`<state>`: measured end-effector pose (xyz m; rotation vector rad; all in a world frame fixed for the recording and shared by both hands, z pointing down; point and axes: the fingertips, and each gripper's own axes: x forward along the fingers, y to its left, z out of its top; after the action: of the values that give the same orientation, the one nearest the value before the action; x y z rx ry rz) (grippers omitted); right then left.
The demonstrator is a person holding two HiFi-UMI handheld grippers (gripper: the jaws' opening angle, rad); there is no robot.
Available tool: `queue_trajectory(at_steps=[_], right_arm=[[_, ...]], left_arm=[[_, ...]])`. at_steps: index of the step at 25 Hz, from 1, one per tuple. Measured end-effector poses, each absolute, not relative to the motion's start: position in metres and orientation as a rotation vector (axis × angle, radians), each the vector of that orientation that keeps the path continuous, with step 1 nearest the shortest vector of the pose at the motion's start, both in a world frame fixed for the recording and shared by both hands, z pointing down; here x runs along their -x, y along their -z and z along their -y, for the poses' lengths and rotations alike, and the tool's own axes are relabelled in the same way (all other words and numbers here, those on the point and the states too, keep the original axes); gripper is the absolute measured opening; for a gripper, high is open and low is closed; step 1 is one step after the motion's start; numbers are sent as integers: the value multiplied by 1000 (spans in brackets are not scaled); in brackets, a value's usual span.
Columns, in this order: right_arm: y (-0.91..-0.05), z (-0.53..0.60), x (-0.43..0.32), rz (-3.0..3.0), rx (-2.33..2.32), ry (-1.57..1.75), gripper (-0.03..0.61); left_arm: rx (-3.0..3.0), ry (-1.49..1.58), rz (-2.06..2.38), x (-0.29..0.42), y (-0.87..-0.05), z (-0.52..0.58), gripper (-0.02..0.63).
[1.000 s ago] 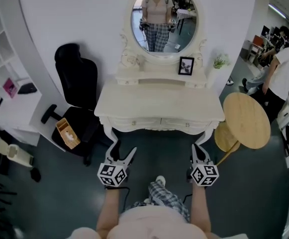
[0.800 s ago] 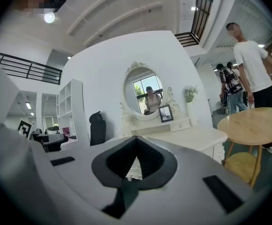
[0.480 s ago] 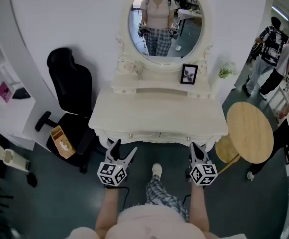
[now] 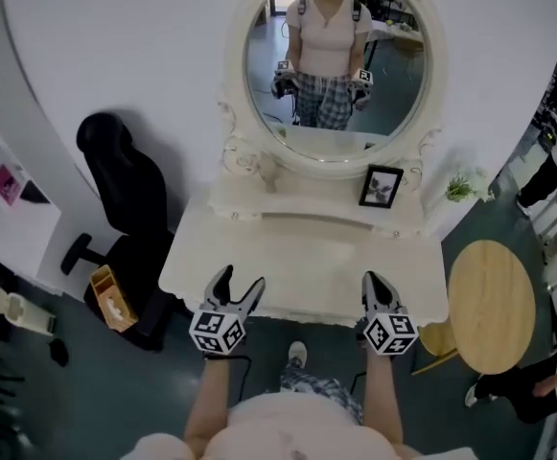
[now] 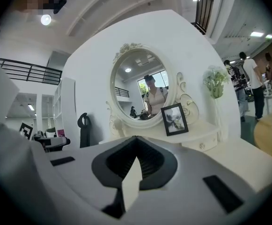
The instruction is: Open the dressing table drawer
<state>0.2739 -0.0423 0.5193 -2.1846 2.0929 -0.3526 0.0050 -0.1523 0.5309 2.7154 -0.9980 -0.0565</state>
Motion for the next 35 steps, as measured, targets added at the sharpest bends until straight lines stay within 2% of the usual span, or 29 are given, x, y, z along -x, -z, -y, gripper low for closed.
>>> queue_trajectory(at_steps=[6,15,26,35], right_arm=[[-508,132,-315,-2129,2148,355,15],[-505,197,-323,-2185,2104,380,15],[-508,242,-306,-2216,2080,425,15],[-534,283,-255,-2350,1968,519,15]], left_arm=[[-2704,55,1062,-42,-524,227,348],[-2656,34,1115,-53,-530,280,348],[-2617,-3,1145,-37,-536,322,347],[-2535,-69,1223,-9,-571,352,347]])
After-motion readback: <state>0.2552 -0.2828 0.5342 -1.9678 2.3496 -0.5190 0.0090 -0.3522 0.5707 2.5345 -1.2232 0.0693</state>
